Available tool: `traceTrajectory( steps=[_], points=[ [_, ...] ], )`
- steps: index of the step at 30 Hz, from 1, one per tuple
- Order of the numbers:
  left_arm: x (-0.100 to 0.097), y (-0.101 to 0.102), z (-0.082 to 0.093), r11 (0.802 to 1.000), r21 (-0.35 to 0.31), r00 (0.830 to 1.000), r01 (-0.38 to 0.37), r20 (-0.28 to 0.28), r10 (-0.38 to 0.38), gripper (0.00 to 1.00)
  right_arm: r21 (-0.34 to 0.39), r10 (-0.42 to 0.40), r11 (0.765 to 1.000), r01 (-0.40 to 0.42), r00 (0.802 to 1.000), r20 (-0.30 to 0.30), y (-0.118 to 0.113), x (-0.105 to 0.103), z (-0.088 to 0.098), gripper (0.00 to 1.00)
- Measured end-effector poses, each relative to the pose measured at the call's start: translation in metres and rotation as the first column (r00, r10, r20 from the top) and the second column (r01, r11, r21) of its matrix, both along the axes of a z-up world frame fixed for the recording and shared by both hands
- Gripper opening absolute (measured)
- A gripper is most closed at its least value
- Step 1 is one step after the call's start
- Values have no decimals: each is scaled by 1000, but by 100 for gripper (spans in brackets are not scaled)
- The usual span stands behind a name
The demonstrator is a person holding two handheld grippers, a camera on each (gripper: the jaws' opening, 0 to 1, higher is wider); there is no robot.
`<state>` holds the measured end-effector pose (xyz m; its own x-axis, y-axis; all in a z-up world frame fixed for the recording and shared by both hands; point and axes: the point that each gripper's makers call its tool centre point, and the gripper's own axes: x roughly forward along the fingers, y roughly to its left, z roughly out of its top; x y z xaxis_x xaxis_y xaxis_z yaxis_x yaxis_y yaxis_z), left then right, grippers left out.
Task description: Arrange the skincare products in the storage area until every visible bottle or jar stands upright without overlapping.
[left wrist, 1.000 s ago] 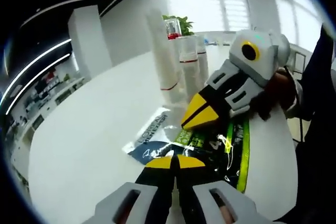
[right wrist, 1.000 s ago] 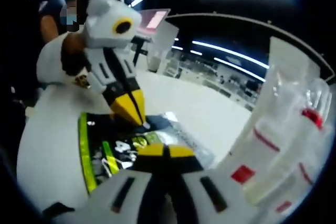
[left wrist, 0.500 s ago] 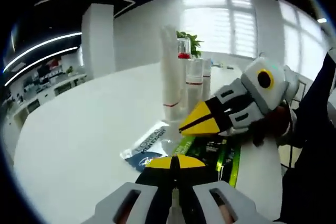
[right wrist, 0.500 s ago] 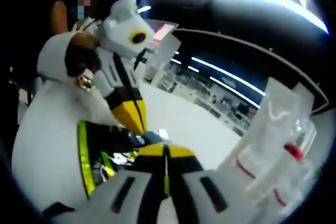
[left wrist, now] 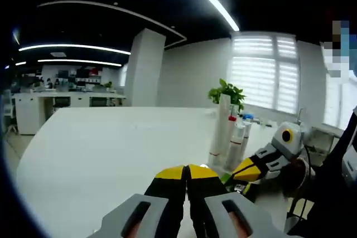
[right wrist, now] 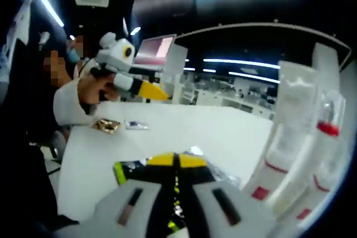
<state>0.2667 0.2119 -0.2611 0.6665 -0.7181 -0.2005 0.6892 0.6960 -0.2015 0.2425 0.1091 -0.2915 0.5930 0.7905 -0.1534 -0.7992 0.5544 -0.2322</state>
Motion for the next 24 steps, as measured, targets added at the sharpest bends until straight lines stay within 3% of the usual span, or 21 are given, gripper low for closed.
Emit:
traceTrajectory(
  steps=[1, 3, 5, 8, 10, 11, 13, 24],
  points=[
    [-2, 6, -3, 1000, 10, 1000, -6, -5, 6, 0, 3, 0, 1000, 0, 1000, -4, 1, 1, 0, 0],
    [0, 23, -4, 997, 55, 996, -53, 71, 49, 0, 33, 18, 999, -15, 998, -67, 8, -1, -2, 0],
    [0, 40, -8, 991, 105, 991, -86, 111, 74, 0, 84, 101, 992, -95, 993, -64, 23, -11, 4, 0],
    [3, 70, -13, 970, 158, 975, -183, 154, 159, 4, 68, 101, 993, -97, 993, -55, 33, -13, 6, 0],
    [3, 88, -13, 966, 82, 964, -246, 127, 234, 17, 70, 114, 991, -110, 992, -59, 40, -15, 9, 0],
    [1, 90, -14, 969, 63, 966, -240, 117, 232, 25, 76, 127, 990, -122, 990, -58, 45, -18, 11, 0],
    [-6, 96, -18, 972, 25, 970, -235, 73, 233, 30, 76, 151, 986, -146, 987, -63, 55, -23, 12, 1],
    [-36, 108, -45, 984, 105, 989, -146, -14, 148, 59, 55, 280, 960, -275, 946, -163, 102, -47, -4, 29]
  ],
)
